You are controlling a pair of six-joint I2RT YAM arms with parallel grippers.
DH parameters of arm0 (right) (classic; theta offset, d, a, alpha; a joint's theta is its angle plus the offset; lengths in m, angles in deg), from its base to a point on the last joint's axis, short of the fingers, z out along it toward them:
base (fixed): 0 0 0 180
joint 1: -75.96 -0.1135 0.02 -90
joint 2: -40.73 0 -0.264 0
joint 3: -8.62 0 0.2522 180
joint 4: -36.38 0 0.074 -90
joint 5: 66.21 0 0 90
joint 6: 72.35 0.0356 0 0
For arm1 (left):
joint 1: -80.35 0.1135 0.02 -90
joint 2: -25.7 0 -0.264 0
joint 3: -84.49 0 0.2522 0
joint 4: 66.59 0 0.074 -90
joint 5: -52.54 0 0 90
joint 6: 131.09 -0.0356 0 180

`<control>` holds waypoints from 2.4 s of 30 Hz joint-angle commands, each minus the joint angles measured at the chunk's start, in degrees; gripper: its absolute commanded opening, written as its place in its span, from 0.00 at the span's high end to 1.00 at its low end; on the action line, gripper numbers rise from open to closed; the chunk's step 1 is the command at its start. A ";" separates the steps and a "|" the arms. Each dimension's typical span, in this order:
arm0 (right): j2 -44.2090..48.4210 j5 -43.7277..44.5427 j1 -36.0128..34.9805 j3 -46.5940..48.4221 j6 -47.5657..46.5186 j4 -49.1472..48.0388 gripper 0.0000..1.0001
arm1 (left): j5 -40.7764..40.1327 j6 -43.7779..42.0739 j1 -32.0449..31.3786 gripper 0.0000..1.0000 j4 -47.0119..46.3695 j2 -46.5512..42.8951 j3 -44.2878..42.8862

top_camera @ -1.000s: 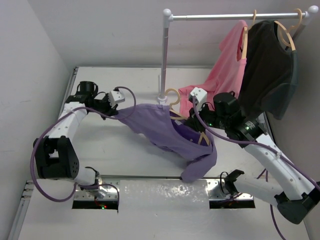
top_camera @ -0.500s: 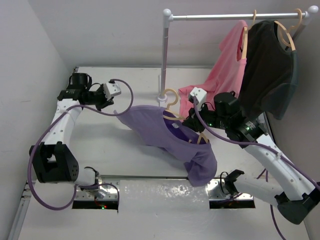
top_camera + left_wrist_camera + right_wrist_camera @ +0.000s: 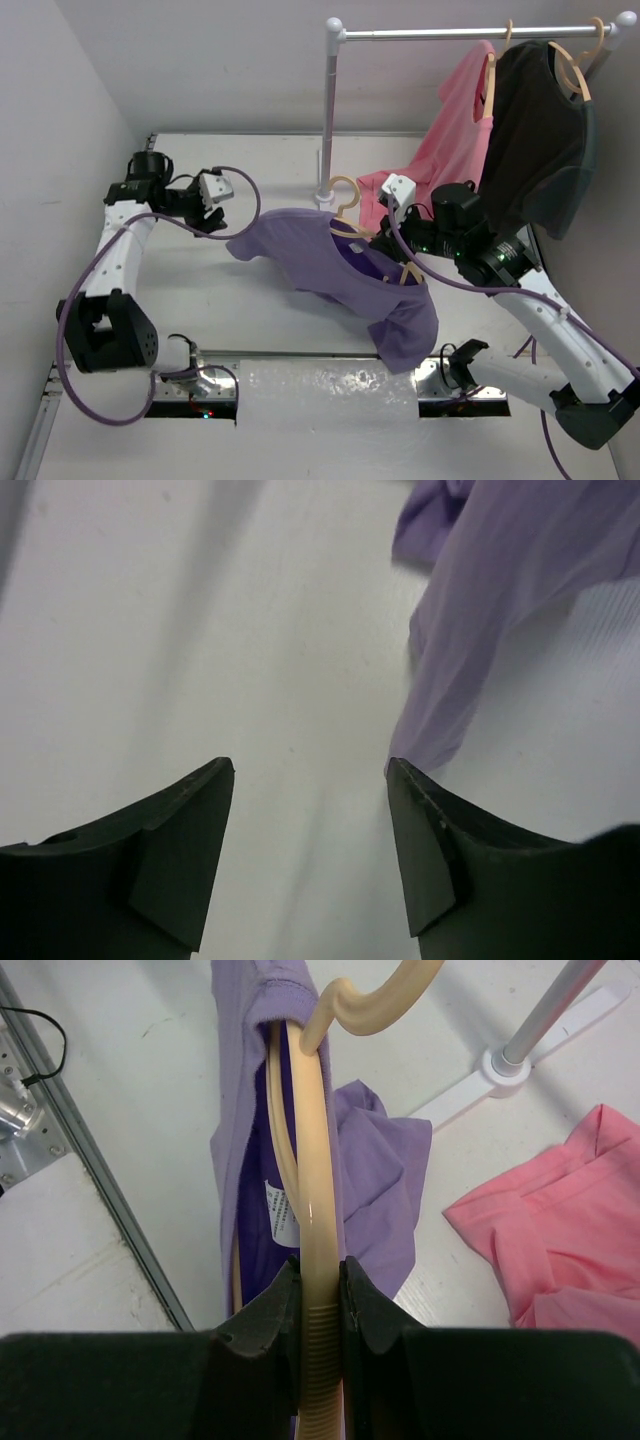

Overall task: Place the t-shirt on the hanger
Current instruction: Place the hanger at the clothesline.

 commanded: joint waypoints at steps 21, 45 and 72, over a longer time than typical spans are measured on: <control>0.35 2.71 0.05 3.25 -0.44 -4.42 1.00 | -2.74 12.22 -13.82 1.00 -3.52 4.63 -3.49; 6.77 7.28 0.05 1.83 -1.93 -1.34 1.00 | -7.31 16.72 -3.27 1.00 -12.30 7.00 -1.48; 1.85 2.71 -0.74 1.05 -0.96 -6.35 1.00 | -5.02 30.08 -40.25 0.14 -1.67 9.63 -43.84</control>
